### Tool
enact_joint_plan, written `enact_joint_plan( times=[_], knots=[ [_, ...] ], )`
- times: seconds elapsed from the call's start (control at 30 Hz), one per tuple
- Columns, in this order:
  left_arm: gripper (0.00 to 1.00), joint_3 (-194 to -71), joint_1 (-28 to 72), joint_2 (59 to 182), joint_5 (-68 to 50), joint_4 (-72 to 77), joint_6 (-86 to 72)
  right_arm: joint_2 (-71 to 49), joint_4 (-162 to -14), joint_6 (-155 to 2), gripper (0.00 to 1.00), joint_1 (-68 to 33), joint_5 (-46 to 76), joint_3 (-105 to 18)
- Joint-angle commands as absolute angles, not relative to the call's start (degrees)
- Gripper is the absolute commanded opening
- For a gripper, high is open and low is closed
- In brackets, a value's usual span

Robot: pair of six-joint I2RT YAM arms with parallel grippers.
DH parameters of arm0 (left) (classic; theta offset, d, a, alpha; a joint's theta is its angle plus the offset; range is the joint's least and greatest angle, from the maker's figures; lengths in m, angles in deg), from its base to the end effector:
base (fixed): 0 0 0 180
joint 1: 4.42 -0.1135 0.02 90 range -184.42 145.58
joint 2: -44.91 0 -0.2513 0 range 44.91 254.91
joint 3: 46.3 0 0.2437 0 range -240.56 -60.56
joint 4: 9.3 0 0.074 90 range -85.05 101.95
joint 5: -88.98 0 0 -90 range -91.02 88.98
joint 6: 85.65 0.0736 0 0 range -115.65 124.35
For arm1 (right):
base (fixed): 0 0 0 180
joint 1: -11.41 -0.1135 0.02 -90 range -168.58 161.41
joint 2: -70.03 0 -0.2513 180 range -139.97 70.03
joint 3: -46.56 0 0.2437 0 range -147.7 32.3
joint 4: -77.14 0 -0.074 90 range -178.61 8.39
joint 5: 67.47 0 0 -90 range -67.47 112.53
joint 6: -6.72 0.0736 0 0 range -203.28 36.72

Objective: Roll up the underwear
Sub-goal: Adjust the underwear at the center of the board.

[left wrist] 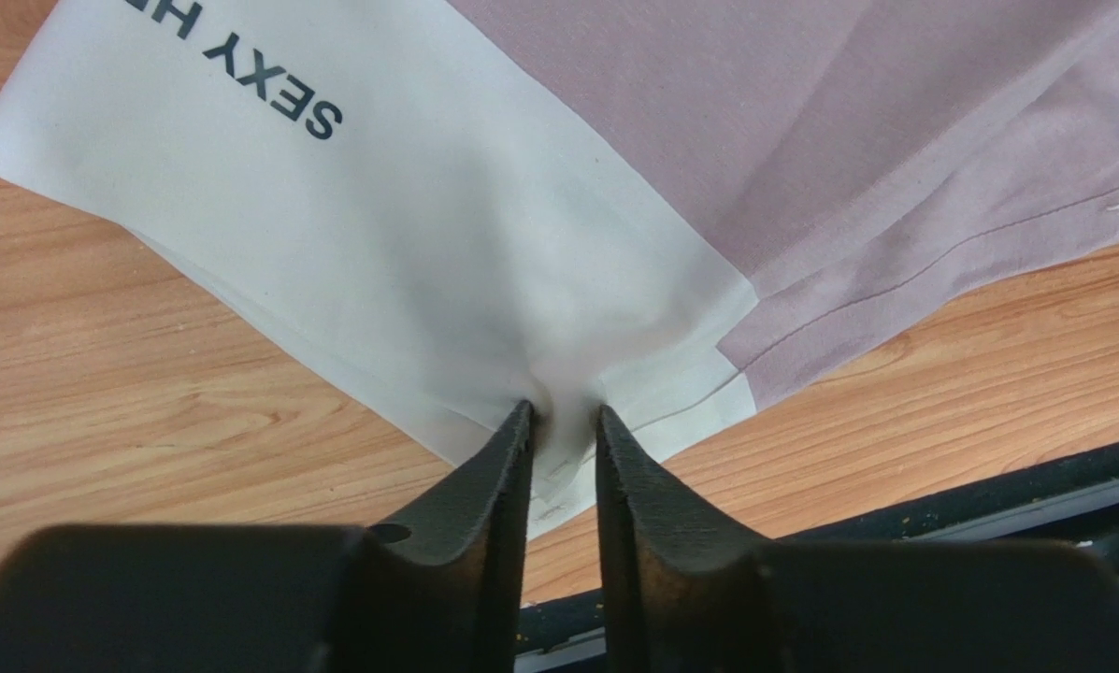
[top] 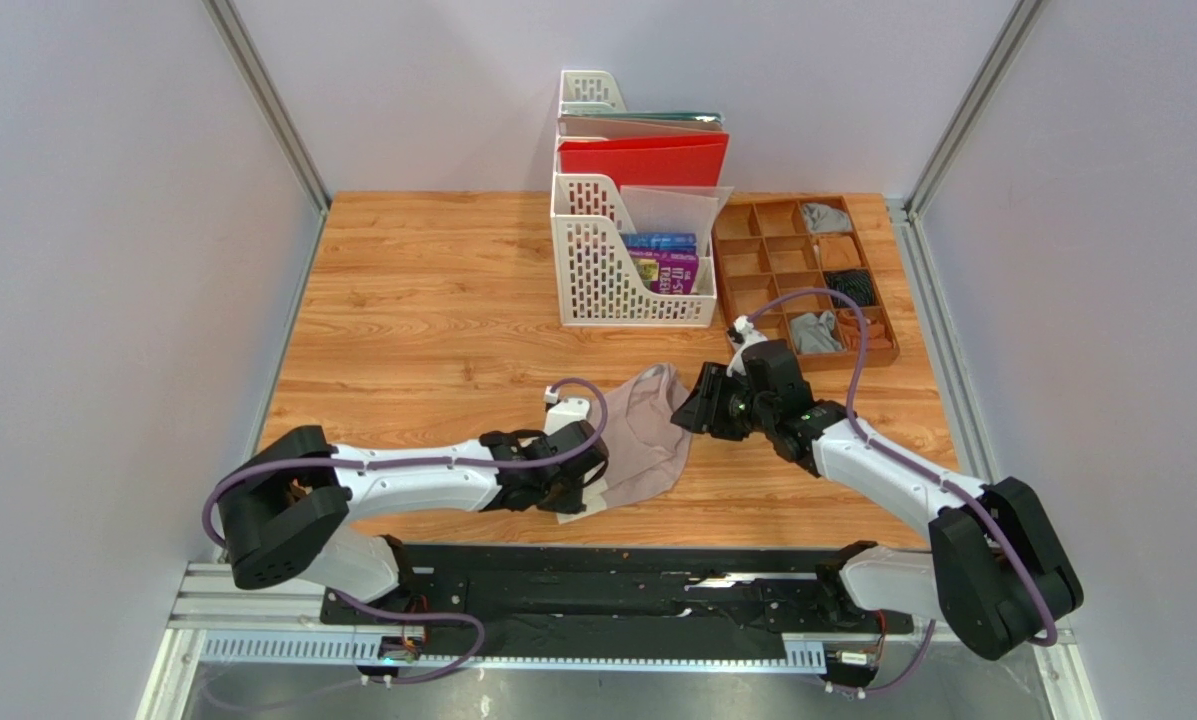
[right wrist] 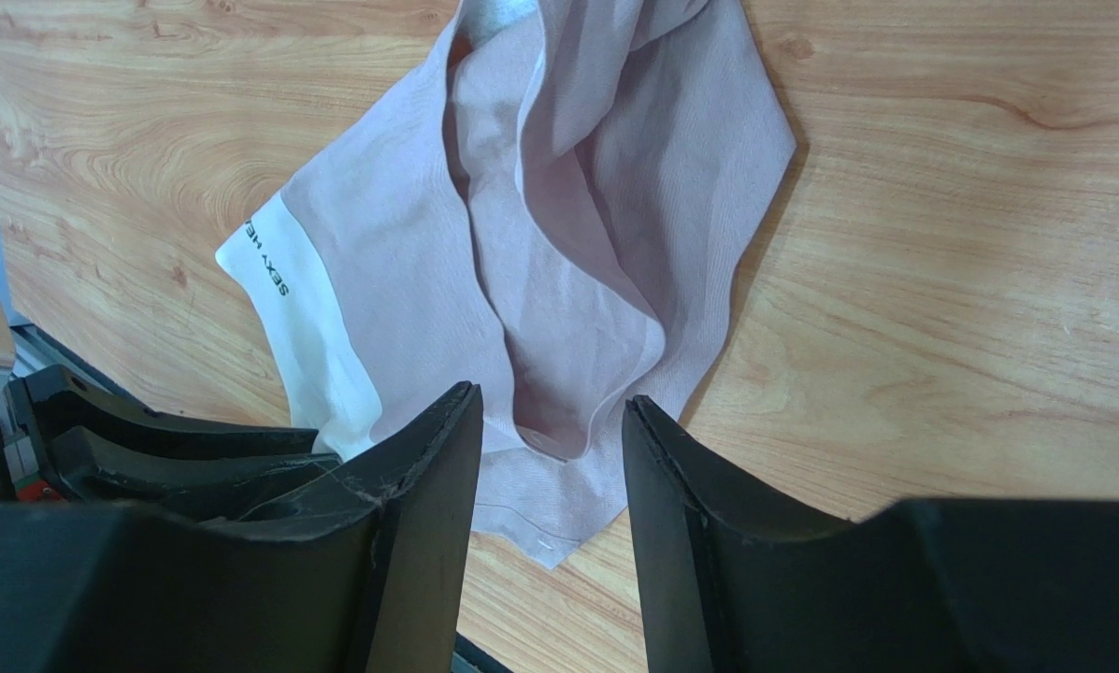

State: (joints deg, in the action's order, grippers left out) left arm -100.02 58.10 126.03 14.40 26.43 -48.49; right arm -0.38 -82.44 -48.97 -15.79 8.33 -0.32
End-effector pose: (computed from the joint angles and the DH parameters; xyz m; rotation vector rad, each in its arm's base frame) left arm 0.1388 -0.2244 0.1203 0.1380 2.6448 -0.3428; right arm 0.2264 0.1367 0.1521 0.0225 2.4578 0.7961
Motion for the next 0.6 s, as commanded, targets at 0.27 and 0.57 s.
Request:
enact_joint_plan(
  times=[0.27, 0.57],
  knots=[
    [0.25, -103.54, 60.36, 125.24, 18.14, 30.35, -47.25, -2.65, -83.60, -49.62, 0.46, -16.09, 7.59, -2.76],
    [0.23, -104.06, 61.76, 125.94, 18.67, 29.65, -46.46, -5.73, -84.92, -49.35, 0.46, -16.01, 6.01, -3.38]
  ],
)
